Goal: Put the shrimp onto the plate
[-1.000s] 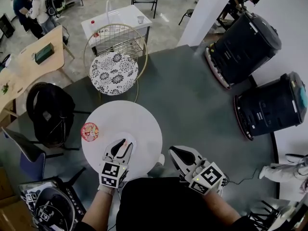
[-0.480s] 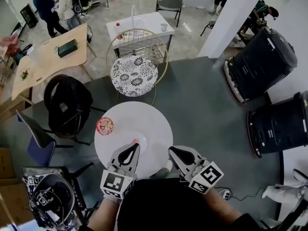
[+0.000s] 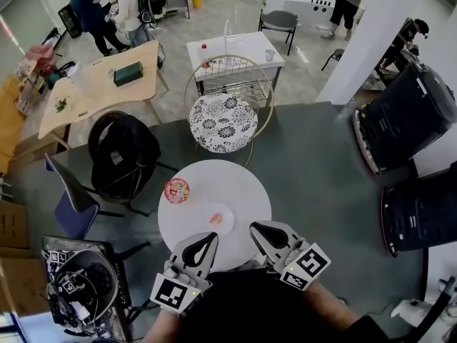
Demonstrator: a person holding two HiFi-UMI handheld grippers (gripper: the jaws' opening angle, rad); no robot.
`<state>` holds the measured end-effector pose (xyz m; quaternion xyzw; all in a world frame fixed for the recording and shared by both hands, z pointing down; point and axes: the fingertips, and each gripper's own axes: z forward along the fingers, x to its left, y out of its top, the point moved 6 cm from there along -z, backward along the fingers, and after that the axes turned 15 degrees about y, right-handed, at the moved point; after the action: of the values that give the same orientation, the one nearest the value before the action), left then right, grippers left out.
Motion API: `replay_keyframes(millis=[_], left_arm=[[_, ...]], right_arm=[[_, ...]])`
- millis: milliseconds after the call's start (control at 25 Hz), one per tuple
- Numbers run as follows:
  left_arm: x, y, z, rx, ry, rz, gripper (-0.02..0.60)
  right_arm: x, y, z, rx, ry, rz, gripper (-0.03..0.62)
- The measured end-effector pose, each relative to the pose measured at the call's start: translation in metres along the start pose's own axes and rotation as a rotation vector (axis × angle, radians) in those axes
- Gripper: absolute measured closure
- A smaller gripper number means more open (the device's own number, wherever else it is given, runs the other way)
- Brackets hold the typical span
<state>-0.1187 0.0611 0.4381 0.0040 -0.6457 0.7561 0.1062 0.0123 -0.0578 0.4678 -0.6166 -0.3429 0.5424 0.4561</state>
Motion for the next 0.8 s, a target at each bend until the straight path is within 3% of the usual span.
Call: replay_keyframes(millis=[280, 400, 800], left_arm=[[0.006, 0.009, -0.012, -0.075, 0.011, -0.076, 0.577], [0.012, 0.002, -0.017, -0.041, 0.034, -0.075, 0.576], [0.019, -0.003, -0.018, -0.059, 0.084, -0.08, 0.577]], right_arm=[[0.006, 0.007, 0.018, 0.023, 0.069, -0.087, 0.577], [0.008, 0.008, 0.024, 0.029, 0.094, -0.108, 0.577], [0.006, 0.007, 0.021, 0.028, 0.074, -0.105, 0.577]])
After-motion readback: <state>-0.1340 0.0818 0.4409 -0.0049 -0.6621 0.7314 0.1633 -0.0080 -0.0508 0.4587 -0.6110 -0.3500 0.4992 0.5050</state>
